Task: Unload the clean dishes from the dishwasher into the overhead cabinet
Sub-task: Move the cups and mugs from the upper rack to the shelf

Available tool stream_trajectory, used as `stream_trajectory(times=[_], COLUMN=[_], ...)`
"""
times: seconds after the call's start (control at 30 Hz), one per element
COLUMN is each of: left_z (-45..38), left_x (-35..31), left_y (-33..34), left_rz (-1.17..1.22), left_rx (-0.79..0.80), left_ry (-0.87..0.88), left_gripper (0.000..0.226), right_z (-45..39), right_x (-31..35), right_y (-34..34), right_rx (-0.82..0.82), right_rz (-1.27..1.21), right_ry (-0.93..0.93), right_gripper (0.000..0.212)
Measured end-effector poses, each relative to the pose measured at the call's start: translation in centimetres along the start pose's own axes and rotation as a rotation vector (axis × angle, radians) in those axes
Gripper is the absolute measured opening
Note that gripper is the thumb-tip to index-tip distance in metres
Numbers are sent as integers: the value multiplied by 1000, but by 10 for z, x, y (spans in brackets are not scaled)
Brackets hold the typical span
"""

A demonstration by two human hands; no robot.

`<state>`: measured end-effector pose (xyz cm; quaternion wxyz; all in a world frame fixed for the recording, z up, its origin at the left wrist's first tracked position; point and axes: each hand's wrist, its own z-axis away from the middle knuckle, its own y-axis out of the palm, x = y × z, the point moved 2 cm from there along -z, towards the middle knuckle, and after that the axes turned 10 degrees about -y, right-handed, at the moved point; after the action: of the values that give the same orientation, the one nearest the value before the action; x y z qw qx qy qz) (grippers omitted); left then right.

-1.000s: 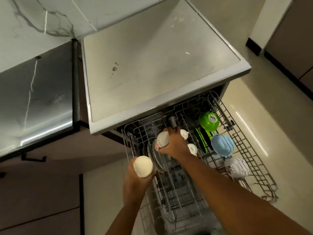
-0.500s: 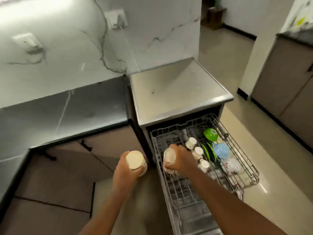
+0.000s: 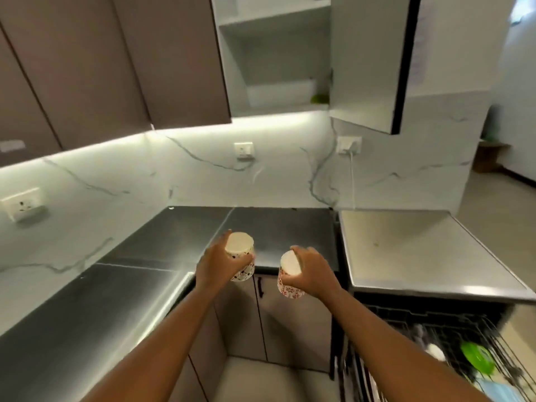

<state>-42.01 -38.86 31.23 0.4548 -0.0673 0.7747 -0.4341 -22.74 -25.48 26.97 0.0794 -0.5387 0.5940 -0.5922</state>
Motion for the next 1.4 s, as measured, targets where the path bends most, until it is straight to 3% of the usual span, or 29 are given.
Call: stream_trajectory(times=[0.23,0.47,0.9,1.03,1.4], left_z=[-93,-203,-420,-470,-610], left_x=[-14,-49,-180,-212,-270], left_y=[-62,-78,-92,-99,-87], left_rz=[51,-16,120,146,119], left_rx=[-113,-113,-230,-237,-228], left_ry=[-23,61,219,253,392], left_gripper=[100,106,75,81,66], right_z=[-107,-218,-450,-498,-622], right_x=[54,52,55,68,54], right_y=[-40,-67,-195,-234,-264], right_rx=[-63,-165,-289,-348,-438], right_rz=[110,188,363,407,469], right_ry=[-119,-204,-269,-277,-171], right_gripper=[88,84,76,71,59])
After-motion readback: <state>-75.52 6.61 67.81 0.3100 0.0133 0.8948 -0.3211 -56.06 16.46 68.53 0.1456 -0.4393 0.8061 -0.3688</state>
